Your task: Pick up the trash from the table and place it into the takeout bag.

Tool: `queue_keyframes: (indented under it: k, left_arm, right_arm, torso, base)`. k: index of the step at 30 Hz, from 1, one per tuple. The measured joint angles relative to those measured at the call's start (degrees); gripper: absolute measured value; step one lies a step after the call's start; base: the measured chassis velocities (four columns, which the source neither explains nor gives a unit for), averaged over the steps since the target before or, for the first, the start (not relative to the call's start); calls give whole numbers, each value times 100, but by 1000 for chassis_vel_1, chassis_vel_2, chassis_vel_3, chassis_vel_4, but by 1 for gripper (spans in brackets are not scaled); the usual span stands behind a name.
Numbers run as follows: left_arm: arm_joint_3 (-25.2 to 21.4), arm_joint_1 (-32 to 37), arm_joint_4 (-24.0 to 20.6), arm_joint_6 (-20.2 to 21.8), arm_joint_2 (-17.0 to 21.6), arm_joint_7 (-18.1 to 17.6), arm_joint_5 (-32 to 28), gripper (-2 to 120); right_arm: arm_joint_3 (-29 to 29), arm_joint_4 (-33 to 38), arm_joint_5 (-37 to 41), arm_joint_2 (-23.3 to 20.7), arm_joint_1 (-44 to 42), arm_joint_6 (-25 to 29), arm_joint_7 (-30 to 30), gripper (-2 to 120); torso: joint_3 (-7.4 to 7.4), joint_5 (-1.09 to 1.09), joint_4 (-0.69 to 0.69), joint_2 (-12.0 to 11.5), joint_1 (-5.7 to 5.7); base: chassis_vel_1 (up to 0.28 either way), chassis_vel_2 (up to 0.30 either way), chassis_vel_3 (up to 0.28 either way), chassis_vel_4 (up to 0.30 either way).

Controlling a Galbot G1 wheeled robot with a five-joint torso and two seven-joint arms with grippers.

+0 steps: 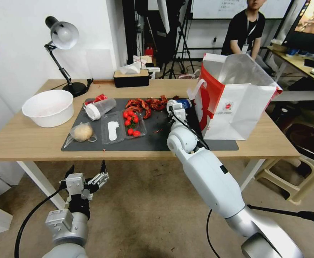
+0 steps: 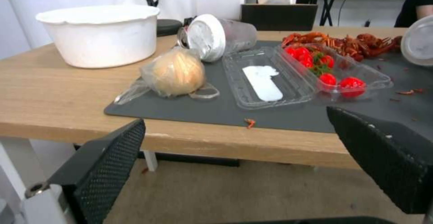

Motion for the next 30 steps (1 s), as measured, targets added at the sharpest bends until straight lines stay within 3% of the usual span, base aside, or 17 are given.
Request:
queue_keyframes:
  k: [8,20,23,30]
  left_arm:
    - [1,1,-16,-27,-6,-36,15,100]
    - [-47,44,-119,-37,-27,-86,21,100]
    - [-69,73,-145,-50,-36,-103,35,100]
    - [-72,104,-177,-51,-83,-114,56,100]
  right_arm:
    - [-5,386,36,-158,-93,81,-76,14]
    - [-2,1768,122,-877,-537,185,-551,14]
    - [12,2405,514,-1100,-764,111,-632,14]
    - [214,3105,1383,-1331,-1102,-8,-615,14]
  torso:
    - [0,0,0,0,0]
    - [0,1,-1,0,0]
    - [0,0,0,0,0]
    - [-1,1,0,0,0]
  base:
    - [0,0,0,0]
    - [0,0,0,0]
    - [0,0,0,0]
    - [0,0,0,0]
